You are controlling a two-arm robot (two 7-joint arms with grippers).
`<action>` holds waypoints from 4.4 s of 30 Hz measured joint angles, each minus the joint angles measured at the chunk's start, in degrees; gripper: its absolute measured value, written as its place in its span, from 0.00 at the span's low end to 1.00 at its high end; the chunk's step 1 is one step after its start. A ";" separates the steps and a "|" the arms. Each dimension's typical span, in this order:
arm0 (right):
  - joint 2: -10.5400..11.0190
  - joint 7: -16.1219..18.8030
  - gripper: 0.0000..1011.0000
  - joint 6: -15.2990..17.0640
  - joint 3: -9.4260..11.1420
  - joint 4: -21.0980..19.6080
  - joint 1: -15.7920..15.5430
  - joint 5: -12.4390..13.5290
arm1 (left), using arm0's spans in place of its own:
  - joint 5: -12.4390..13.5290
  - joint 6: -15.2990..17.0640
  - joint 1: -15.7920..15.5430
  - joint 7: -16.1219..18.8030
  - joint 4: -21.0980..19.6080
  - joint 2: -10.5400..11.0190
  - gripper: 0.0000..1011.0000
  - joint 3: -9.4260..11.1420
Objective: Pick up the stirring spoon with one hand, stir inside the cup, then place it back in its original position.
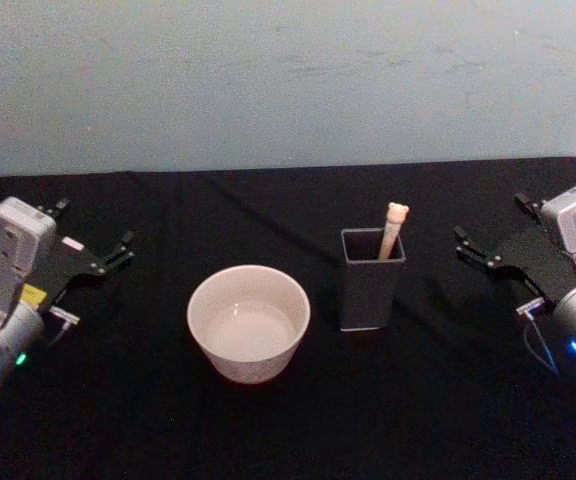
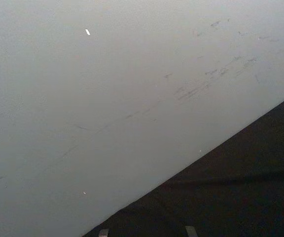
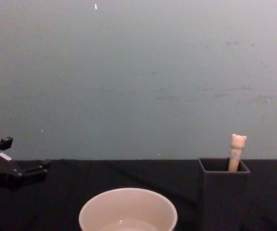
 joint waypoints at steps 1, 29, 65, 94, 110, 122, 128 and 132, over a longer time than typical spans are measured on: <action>0.00 0.00 0.99 0.00 0.00 0.00 0.00 0.00 | 0.00 0.00 0.00 0.00 0.00 0.00 0.99 0.00; 0.00 0.00 0.99 0.01 0.00 0.00 0.00 0.00 | 0.00 0.00 0.00 0.00 0.00 0.00 0.99 0.00; 3.59 16.14 0.99 -2.55 6.63 -10.28 -9.93 9.83 | 0.00 0.00 0.00 0.00 0.00 0.00 0.99 0.00; -5.90 25.72 0.99 2.88 5.66 -2.53 -0.10 12.84 | 0.00 0.00 0.00 0.00 0.00 0.00 0.99 0.00; -9.07 27.70 0.99 3.87 6.03 1.00 2.38 11.00 | 0.00 0.00 0.00 0.00 0.00 0.00 0.99 0.00; -9.17 27.76 0.99 3.89 6.21 1.03 2.41 10.82 | 0.00 0.00 0.00 0.00 0.00 0.00 0.99 0.00; -9.15 27.74 0.99 3.88 6.18 1.00 2.40 10.84 | 0.00 0.00 0.00 0.00 0.00 0.00 0.99 0.00; -9.13 27.73 0.99 3.87 6.16 0.97 2.39 10.86 | 0.00 0.00 0.00 0.00 0.00 0.00 0.99 0.00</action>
